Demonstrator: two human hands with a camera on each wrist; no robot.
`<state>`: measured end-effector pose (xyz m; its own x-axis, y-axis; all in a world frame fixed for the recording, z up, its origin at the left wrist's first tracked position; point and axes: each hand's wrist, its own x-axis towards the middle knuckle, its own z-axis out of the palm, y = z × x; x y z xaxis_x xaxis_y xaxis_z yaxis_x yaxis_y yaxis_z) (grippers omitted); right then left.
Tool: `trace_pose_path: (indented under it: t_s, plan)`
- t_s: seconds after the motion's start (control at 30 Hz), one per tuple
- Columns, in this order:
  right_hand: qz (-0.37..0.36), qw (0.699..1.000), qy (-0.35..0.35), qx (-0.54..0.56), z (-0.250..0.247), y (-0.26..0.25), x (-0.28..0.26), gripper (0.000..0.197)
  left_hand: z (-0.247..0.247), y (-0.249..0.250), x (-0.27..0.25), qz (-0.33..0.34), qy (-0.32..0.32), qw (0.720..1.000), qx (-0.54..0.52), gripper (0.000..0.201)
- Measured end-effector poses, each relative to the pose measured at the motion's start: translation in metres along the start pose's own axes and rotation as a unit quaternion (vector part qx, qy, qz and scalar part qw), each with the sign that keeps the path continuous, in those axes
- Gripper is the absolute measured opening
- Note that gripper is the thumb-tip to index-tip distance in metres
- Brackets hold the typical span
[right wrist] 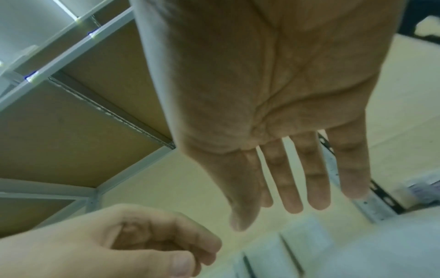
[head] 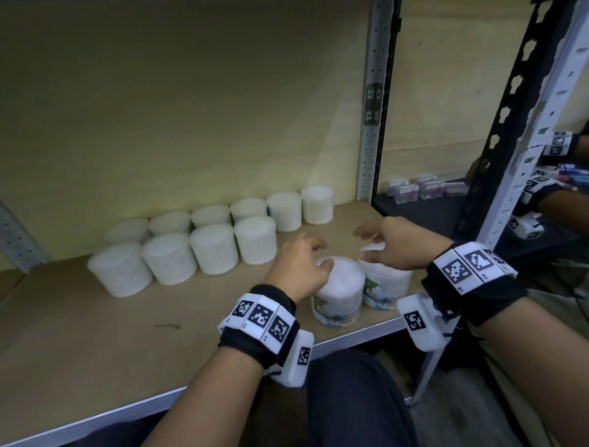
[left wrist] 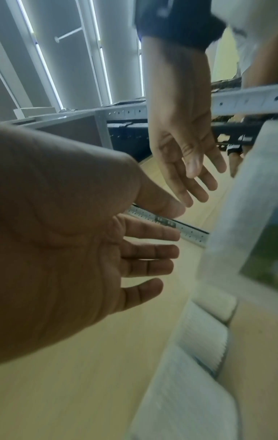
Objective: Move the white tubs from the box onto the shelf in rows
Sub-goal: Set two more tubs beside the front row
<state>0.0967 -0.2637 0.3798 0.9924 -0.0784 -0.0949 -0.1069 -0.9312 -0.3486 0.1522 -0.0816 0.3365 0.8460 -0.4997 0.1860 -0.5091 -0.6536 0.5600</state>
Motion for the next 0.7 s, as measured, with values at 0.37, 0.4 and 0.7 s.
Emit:
trace_pose_path:
  t_s: [0.37,0.4,0.7]
  plan:
    - [-0.058,0.996,0.064,0.028,0.015,-0.096,0.077,0.028,-0.077,-0.089,0.017,-0.091,0.053,0.993,0.048,0.040]
    - [-0.058,0.996,0.057,0.019,0.016,-0.103,0.085,0.029,-0.082,-0.097,0.020,-0.098,0.052,0.992,0.055,0.041]
    - [-0.062,0.995,0.001,-0.078,0.042,-0.145,0.151,0.045,-0.103,-0.155,0.050,-0.162,0.031,0.982,0.096,0.049]
